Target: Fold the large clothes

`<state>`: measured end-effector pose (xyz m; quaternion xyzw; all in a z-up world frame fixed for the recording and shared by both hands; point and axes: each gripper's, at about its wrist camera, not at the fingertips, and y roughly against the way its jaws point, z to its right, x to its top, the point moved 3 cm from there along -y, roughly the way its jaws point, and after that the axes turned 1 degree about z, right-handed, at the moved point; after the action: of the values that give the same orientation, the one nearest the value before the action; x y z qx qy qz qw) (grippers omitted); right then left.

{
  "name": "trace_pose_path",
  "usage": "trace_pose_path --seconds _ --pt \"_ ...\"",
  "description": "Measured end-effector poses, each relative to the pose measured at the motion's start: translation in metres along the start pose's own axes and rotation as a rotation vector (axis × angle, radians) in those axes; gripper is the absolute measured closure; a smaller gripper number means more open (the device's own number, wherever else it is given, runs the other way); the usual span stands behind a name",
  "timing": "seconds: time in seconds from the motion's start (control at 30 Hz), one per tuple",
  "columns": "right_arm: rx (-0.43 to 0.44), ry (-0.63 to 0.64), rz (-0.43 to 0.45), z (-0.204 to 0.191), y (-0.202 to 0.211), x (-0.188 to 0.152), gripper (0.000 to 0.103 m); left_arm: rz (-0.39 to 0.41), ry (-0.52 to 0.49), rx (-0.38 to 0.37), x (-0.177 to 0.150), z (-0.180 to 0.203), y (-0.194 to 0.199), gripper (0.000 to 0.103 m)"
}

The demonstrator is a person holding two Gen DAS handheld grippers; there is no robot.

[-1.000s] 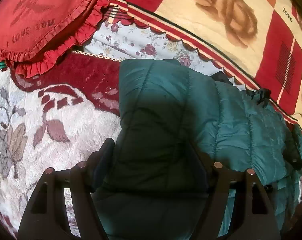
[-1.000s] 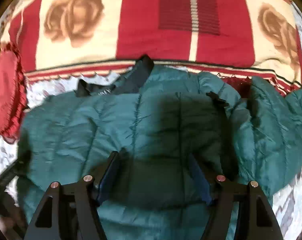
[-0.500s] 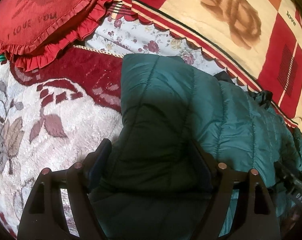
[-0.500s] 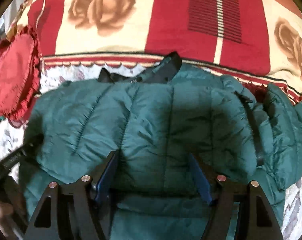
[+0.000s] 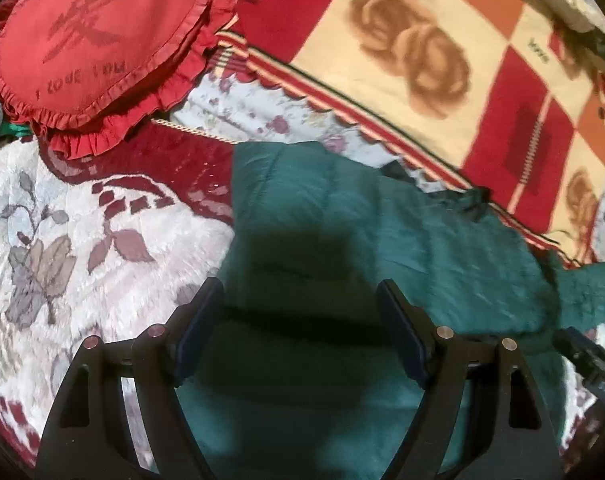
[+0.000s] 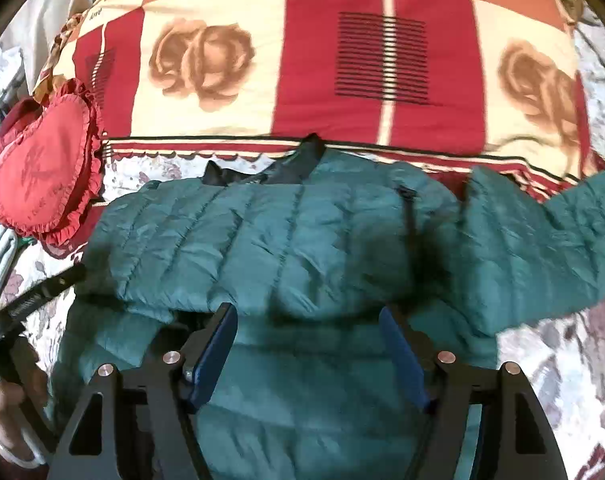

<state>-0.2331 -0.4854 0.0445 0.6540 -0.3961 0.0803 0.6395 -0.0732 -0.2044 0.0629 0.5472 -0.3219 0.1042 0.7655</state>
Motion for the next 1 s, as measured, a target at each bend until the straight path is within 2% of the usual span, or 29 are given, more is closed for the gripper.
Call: trace_pose_path --seconds 0.17,0.3,0.43,0.57,0.73,1.0 --pt "-0.028 -0.050 0.024 0.029 0.020 -0.009 0.029 -0.017 -0.044 -0.043 -0.014 0.024 0.021 0.024" --pt "-0.076 -0.121 0.056 0.067 0.037 -0.008 0.019 -0.019 -0.087 -0.062 -0.025 0.041 0.031 0.024" --pt "-0.155 -0.187 0.077 0.115 0.051 -0.004 0.019 0.003 -0.128 -0.062 -0.030 0.054 0.038 0.024" --pt "-0.196 -0.251 0.087 0.153 0.063 -0.004 0.019 0.005 -0.140 -0.062 -0.032 0.060 0.040 0.024" --pt "-0.240 -0.276 0.090 0.184 0.072 -0.006 0.019 0.013 -0.148 -0.060 -0.034 0.062 0.044 0.024" --pt "-0.260 -0.359 0.112 0.226 0.086 -0.011 0.019 0.007 -0.153 -0.060 -0.041 0.066 0.045 0.024"
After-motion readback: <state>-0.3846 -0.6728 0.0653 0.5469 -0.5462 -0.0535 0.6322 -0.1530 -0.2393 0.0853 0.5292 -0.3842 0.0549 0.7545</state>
